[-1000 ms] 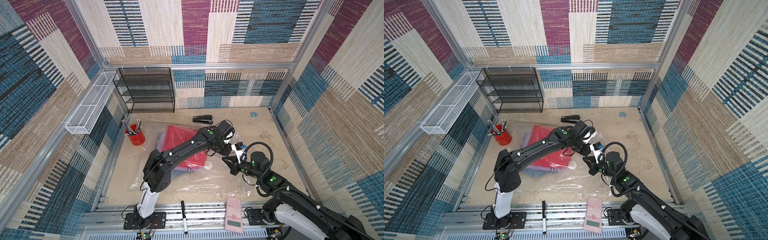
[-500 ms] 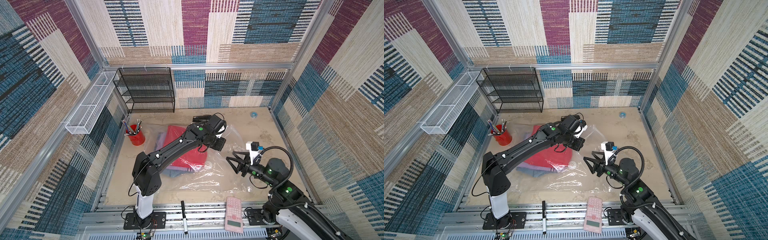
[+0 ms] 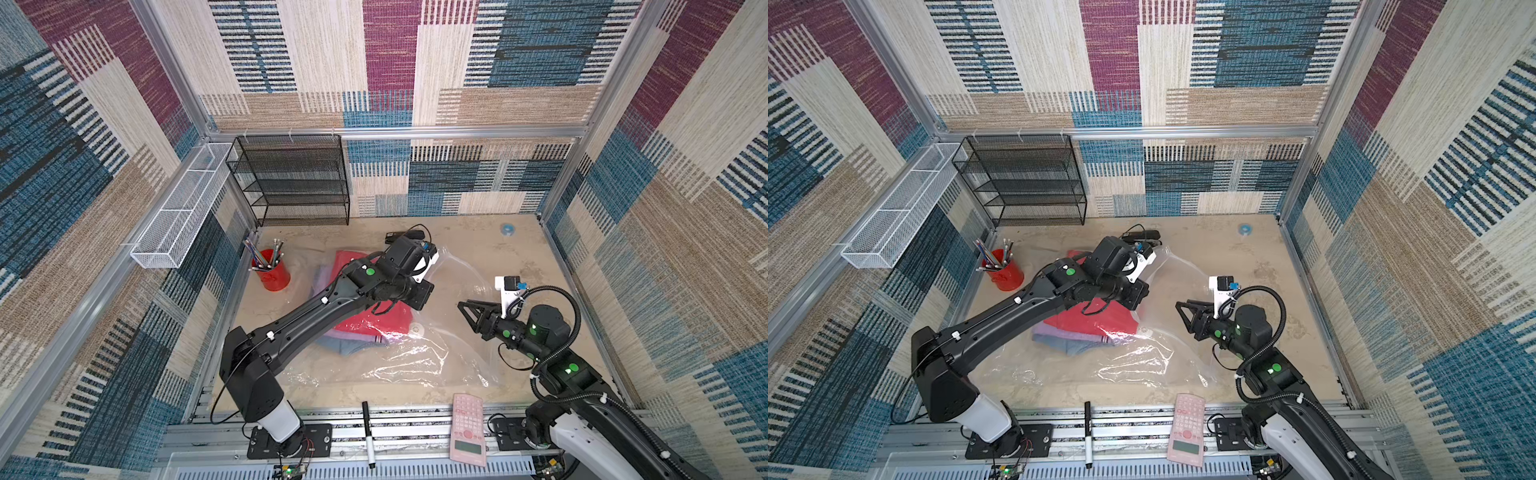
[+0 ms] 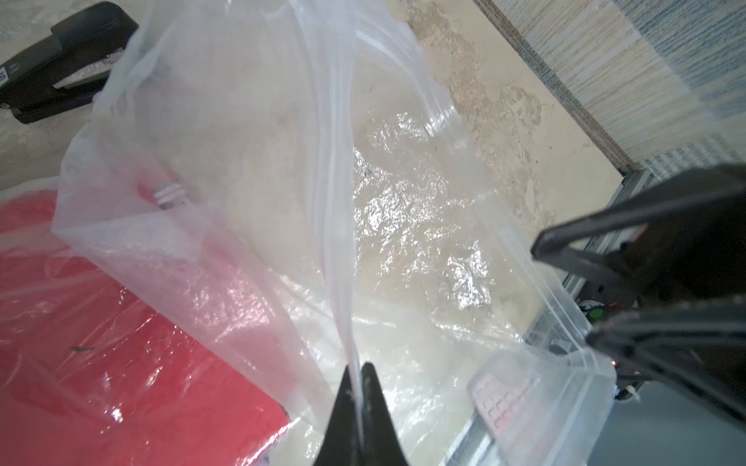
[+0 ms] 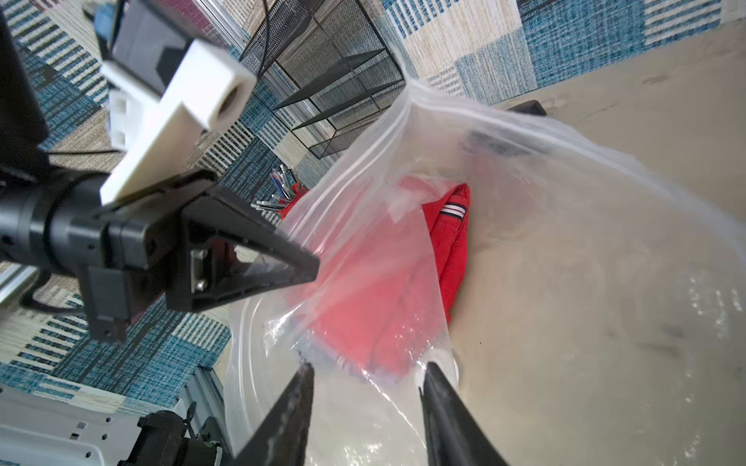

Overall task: Take the trousers out of the vacuum bag
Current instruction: Open the vacuum bag at the center of the board.

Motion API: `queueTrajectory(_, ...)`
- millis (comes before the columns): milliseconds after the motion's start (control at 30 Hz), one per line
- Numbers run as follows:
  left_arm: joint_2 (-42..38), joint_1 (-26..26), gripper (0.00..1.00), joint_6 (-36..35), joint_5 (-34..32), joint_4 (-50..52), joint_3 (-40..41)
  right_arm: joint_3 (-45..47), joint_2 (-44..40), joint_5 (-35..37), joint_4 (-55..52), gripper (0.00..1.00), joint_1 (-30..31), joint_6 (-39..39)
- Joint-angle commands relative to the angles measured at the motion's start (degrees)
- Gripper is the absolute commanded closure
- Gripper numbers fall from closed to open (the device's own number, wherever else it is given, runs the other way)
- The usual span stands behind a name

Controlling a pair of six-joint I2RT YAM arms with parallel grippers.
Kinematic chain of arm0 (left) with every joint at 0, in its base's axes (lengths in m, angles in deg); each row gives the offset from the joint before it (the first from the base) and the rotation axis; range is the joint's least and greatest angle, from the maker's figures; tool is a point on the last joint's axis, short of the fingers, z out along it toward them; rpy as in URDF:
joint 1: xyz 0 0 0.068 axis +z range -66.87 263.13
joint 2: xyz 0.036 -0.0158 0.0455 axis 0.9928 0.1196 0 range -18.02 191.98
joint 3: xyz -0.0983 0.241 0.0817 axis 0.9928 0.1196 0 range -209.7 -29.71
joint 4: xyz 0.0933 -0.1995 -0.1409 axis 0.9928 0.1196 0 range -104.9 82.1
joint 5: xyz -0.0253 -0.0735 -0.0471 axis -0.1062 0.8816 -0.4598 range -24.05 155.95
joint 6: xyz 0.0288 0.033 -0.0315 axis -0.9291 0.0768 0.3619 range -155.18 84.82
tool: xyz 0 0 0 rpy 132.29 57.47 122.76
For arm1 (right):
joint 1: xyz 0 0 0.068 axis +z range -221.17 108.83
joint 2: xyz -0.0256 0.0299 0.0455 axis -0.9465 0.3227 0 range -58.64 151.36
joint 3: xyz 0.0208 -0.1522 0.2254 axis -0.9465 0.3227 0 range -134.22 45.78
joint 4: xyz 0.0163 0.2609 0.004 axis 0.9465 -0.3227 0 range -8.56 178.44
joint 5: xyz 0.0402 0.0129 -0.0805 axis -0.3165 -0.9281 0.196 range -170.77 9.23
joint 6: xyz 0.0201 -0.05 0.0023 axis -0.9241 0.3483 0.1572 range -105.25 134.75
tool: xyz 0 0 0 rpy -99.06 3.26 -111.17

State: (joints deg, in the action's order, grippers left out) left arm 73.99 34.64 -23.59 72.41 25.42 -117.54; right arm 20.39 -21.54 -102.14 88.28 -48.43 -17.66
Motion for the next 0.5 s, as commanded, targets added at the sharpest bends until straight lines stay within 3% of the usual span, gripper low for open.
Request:
queueTrajectory(0, -3.0, 0.2, 1.0, -0.8, 2.4, -4.5, 3.6, 3.2, 2.9, -14.4, 12.6, 0.56, -6.0, -6.4)
queueTrajectory(67, -4.3, 0.3, 1.0, -0.3, 2.4, -6.5, 5.8, 5.3, 6.2, -19.5, 20.2, 0.56, -8.3, -9.4)
queueTrajectory(233, -3.3, 0.4, 1.0, 2.1, 1.7, -9.4, 6.5, 2.5, 16.6, -24.5, 23.0, 0.58, -8.2, -5.1)
queueTrajectory(467, -0.1, 0.5, 1.0, 2.3, 2.7, -12.3, 2.9, 4.8, 27.4, -26.7, 33.9, 0.58, -8.1, -7.5)
